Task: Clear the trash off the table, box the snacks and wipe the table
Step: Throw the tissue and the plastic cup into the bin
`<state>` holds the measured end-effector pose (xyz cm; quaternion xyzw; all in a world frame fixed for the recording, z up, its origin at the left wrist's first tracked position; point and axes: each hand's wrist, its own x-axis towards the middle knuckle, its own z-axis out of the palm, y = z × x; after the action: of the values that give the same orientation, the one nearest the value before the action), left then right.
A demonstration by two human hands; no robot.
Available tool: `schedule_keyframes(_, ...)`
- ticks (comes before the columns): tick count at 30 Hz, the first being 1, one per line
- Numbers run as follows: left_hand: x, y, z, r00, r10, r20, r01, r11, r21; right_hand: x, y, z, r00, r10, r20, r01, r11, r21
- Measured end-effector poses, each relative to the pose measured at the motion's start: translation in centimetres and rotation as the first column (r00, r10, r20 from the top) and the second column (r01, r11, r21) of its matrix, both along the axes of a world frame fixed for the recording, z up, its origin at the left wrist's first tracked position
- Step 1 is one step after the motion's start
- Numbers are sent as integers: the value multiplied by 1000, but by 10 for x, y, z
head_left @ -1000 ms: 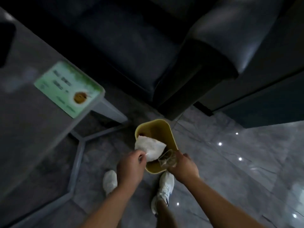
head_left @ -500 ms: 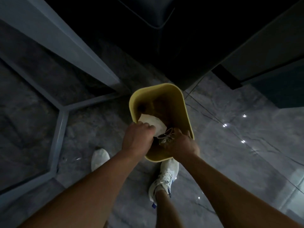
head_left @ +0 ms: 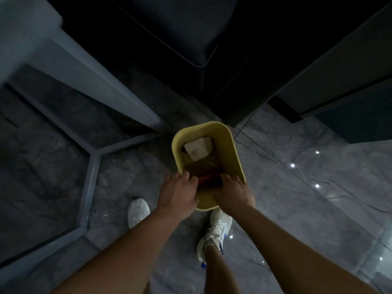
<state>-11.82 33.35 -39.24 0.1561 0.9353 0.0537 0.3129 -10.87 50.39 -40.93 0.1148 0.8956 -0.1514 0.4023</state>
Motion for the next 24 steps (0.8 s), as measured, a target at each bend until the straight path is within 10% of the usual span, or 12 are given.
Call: schedule_keyframes(24,126,-117,340,818,576,4,-573,814,-101,15,-100,360,834,544,-86,-550,814,-187)
